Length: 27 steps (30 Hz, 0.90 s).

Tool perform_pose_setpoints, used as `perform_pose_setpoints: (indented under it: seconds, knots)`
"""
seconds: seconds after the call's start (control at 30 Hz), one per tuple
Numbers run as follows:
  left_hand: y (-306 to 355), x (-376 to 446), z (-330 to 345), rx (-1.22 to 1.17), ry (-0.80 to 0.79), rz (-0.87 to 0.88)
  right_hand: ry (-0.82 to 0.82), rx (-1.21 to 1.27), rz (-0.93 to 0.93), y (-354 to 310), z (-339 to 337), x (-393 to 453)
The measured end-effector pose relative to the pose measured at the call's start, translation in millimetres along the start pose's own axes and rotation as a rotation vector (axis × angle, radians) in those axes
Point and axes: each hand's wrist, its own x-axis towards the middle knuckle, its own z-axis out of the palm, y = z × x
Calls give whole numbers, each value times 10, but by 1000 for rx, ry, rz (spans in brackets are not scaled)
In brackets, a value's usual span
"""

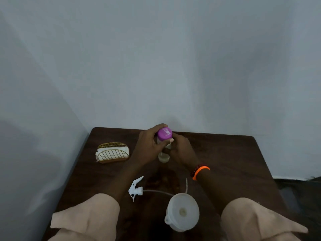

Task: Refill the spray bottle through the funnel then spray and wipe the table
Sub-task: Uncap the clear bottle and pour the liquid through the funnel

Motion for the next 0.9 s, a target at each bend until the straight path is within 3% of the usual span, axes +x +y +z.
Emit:
perform_pose_setpoints:
  seconds: [0.23, 0.57, 0.73, 0.9]
  knots:
    - [394, -65, -22, 0, 217, -143, 47, 7, 5, -342, -33, -102]
    - [573, -311, -171, -132, 292, -117, 99, 62, 17, -484, -216, -190]
    - [635, -223, -167, -197, 201, -170, 32, 8, -33, -593, -147, -263]
    - [623, -311, -132, -222, 155, -120, 72, 56, -62, -575, -223, -318]
